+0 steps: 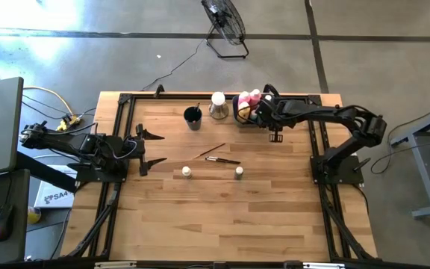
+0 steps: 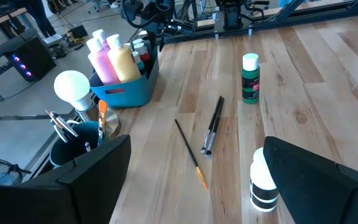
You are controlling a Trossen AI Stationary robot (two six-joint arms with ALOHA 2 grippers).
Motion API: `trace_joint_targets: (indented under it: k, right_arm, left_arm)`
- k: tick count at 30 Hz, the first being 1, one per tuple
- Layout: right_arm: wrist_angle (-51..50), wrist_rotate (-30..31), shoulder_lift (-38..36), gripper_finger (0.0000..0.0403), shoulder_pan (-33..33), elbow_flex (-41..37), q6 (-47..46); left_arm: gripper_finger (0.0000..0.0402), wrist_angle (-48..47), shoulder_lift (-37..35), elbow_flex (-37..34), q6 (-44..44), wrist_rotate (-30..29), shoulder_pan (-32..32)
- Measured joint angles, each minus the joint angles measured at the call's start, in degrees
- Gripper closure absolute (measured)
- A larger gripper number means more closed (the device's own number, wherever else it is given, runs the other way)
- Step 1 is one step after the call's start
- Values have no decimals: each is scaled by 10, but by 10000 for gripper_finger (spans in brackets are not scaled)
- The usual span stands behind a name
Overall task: Pick & Place Paint Supplies
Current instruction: Adjust the blue bin
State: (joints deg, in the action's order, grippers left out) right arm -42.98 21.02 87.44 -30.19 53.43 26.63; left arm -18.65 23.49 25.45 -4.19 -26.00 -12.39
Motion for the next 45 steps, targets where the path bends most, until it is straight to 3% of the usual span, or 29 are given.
trace_joint_targets:
  k: [19,45]
  right_arm:
    - [3,26,0,369,-4,-2,-10]
    - [-36,7,0,372,106,-2,-144]
  left_arm:
    - [41,0,0,0,1,0,0]
    - [41,0,0,0,2,0,0]
